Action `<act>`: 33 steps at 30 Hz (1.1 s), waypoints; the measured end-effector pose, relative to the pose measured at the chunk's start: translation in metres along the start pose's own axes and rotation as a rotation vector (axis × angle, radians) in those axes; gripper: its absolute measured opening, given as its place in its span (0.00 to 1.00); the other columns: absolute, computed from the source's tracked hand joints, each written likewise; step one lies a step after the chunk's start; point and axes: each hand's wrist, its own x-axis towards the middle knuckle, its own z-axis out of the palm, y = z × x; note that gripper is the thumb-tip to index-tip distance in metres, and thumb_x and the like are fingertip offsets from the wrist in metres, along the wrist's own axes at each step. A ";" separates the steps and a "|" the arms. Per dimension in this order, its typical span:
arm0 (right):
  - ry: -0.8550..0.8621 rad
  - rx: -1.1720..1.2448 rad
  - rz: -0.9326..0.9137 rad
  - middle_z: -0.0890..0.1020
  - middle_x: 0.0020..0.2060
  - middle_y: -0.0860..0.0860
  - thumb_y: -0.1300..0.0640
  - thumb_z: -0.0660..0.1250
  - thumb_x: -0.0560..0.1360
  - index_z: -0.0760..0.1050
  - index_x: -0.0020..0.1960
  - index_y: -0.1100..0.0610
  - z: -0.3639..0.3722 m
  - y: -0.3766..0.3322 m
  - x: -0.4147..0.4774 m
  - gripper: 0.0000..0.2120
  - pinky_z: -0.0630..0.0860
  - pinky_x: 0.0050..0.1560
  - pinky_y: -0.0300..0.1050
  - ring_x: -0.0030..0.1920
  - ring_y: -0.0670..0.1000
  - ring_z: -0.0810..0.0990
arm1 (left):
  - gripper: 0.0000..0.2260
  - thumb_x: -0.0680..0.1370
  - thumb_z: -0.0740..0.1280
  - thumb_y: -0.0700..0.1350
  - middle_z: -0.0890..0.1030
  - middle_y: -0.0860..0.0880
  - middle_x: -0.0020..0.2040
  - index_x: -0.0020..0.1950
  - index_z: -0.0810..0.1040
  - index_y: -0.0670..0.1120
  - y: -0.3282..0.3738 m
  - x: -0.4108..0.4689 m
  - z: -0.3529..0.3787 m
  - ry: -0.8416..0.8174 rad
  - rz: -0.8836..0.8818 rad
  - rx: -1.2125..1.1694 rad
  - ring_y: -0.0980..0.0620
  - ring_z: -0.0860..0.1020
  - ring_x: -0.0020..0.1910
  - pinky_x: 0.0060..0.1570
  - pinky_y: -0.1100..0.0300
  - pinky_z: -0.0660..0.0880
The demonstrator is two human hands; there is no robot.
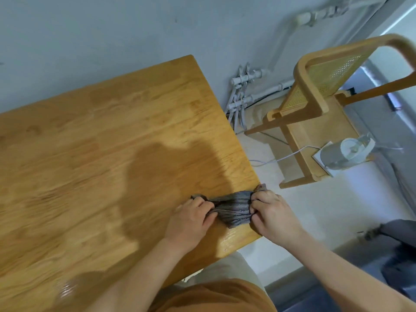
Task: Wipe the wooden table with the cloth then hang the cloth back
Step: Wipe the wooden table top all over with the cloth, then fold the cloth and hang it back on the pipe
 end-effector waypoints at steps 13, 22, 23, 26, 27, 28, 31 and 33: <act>-0.331 0.296 0.195 0.75 0.38 0.50 0.68 0.64 0.70 0.68 0.47 0.54 -0.009 -0.053 -0.048 0.12 0.72 0.40 0.45 0.38 0.48 0.74 | 0.04 0.72 0.71 0.55 0.79 0.56 0.37 0.41 0.81 0.56 -0.019 -0.019 -0.041 -0.555 -0.148 -0.378 0.58 0.74 0.35 0.35 0.63 0.68; -0.374 1.290 0.486 0.84 0.45 0.61 0.53 0.84 0.58 0.79 0.53 0.68 -0.091 -0.076 -0.031 0.31 0.80 0.48 0.45 0.45 0.56 0.83 | 0.15 0.71 0.68 0.60 0.82 0.48 0.35 0.41 0.85 0.49 -0.033 -0.047 -0.154 -0.550 -0.048 -0.776 0.53 0.77 0.28 0.28 0.63 0.72; -0.366 1.312 0.443 0.84 0.46 0.61 0.54 0.82 0.61 0.78 0.53 0.69 -0.101 -0.083 -0.026 0.27 0.81 0.49 0.44 0.45 0.54 0.83 | 0.16 0.71 0.69 0.57 0.83 0.45 0.38 0.47 0.84 0.45 -0.031 -0.048 -0.164 -0.548 -0.055 -0.846 0.51 0.79 0.30 0.28 0.63 0.74; -0.265 1.237 0.417 0.80 0.40 0.56 0.64 0.72 0.72 0.77 0.44 0.61 -0.123 -0.108 -0.002 0.04 0.76 0.40 0.39 0.39 0.50 0.78 | 0.13 0.74 0.68 0.44 0.84 0.40 0.45 0.55 0.80 0.38 -0.029 -0.045 -0.192 -0.473 -0.098 -0.924 0.48 0.82 0.39 0.37 0.59 0.79; -0.216 1.154 0.442 0.78 0.37 0.54 0.67 0.68 0.73 0.74 0.40 0.57 -0.127 -0.114 0.009 0.07 0.71 0.36 0.38 0.36 0.49 0.74 | 0.11 0.75 0.68 0.41 0.84 0.40 0.47 0.55 0.80 0.39 -0.029 -0.043 -0.202 -0.421 -0.091 -0.862 0.47 0.82 0.42 0.41 0.56 0.79; -0.177 1.078 0.472 0.75 0.35 0.53 0.68 0.66 0.74 0.72 0.38 0.56 -0.130 -0.119 0.021 0.10 0.69 0.36 0.38 0.35 0.48 0.73 | 0.08 0.75 0.68 0.40 0.84 0.41 0.48 0.54 0.81 0.41 -0.029 -0.040 -0.212 -0.352 -0.086 -0.747 0.47 0.81 0.44 0.46 0.53 0.79; -0.086 0.860 0.474 0.76 0.35 0.53 0.67 0.68 0.73 0.70 0.37 0.55 -0.145 -0.131 0.057 0.11 0.74 0.38 0.43 0.37 0.49 0.76 | 0.04 0.73 0.72 0.42 0.84 0.49 0.44 0.46 0.83 0.49 -0.031 -0.032 -0.237 -0.068 -0.106 -0.370 0.50 0.81 0.44 0.44 0.56 0.77; -0.003 0.714 0.449 0.79 0.36 0.54 0.66 0.73 0.70 0.73 0.36 0.56 -0.161 -0.132 0.080 0.11 0.74 0.41 0.46 0.38 0.50 0.76 | 0.05 0.73 0.72 0.43 0.83 0.52 0.44 0.46 0.83 0.51 -0.033 -0.029 -0.255 0.117 -0.114 -0.243 0.52 0.79 0.44 0.42 0.60 0.73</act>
